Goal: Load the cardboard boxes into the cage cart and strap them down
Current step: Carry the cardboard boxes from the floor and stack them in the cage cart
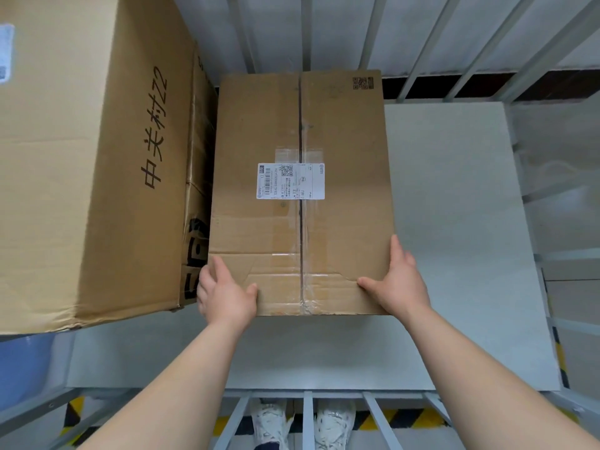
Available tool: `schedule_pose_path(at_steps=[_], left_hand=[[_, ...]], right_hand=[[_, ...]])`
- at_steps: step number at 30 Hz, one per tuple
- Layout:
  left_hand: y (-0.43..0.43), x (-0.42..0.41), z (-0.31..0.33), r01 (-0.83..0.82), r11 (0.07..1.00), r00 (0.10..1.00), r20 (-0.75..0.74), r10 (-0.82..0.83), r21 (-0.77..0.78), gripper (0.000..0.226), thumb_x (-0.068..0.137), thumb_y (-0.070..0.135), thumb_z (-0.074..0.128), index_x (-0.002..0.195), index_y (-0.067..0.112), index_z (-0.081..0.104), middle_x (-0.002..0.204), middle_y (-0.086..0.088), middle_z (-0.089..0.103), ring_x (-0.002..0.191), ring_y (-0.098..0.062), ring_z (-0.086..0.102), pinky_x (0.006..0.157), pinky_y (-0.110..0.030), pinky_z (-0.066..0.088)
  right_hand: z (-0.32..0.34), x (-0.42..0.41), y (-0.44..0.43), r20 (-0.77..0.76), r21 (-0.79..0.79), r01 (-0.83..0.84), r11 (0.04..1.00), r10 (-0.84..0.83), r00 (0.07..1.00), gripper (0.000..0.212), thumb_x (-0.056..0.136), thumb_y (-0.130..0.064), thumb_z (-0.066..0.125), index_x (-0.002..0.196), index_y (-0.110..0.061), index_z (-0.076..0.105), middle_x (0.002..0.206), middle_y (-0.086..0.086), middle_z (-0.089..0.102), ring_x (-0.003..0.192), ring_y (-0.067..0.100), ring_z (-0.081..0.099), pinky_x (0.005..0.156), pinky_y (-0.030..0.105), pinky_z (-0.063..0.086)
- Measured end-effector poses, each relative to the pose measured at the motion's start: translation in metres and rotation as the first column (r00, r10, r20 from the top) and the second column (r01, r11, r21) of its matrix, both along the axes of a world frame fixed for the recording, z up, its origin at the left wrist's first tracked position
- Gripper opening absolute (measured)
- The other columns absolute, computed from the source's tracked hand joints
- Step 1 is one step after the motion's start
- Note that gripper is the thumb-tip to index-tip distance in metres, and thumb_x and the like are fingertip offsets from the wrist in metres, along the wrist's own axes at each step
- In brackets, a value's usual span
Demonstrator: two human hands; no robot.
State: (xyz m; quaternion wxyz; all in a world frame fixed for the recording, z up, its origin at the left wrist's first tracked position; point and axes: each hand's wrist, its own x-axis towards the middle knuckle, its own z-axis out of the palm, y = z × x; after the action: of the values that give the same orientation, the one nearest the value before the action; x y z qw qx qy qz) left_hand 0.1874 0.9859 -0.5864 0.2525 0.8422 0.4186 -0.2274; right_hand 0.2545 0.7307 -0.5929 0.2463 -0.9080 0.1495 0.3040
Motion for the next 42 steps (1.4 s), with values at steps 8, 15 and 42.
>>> schedule_pose_path(at_steps=[8, 15, 42], left_hand=[[-0.022, 0.035, 0.116, 0.391, 0.918, 0.912, 0.106, -0.397, 0.068, 0.046, 0.094, 0.037, 0.054, 0.138, 0.026, 0.052, 0.139, 0.002, 0.055, 0.133, -0.021, 0.042, 0.113, -0.038, 0.027], [-0.070, 0.066, 0.270, 0.639, 0.716, 0.666, 0.264, -0.698, 0.283, 0.040, 0.096, 0.037, 0.051, 0.134, 0.027, 0.055, 0.133, 0.006, 0.060, 0.119, -0.019, 0.055, 0.102, -0.033, 0.038], [-0.431, -0.212, 0.550, 0.823, -0.367, -0.539, 0.392, -0.745, 0.434, 0.042, 0.096, 0.043, 0.042, 0.134, 0.029, 0.054, 0.124, 0.006, 0.062, 0.112, -0.020, 0.057, 0.096, -0.031, 0.041]], right_hand=[[0.124, 0.010, 0.001, 0.094, -0.134, -0.232, 0.963, 0.245, 0.965, 0.062, 0.093, -0.037, 0.057, 0.147, -0.017, 0.035, 0.158, 0.004, 0.025, 0.146, 0.022, 0.019, 0.117, 0.034, 0.020], [0.280, 0.008, -0.022, 0.301, -0.199, -0.197, 0.960, 0.252, 0.920, 0.052, 0.097, -0.035, 0.050, 0.144, -0.018, 0.038, 0.152, 0.000, 0.036, 0.144, 0.019, 0.024, 0.120, 0.033, 0.014], [0.536, -0.474, -0.261, 0.568, -0.224, 0.816, 0.533, -0.609, 0.554, 0.039, 0.087, -0.031, 0.061, 0.122, -0.015, 0.066, 0.122, -0.001, 0.065, 0.121, 0.024, 0.054, 0.104, 0.039, 0.039]])
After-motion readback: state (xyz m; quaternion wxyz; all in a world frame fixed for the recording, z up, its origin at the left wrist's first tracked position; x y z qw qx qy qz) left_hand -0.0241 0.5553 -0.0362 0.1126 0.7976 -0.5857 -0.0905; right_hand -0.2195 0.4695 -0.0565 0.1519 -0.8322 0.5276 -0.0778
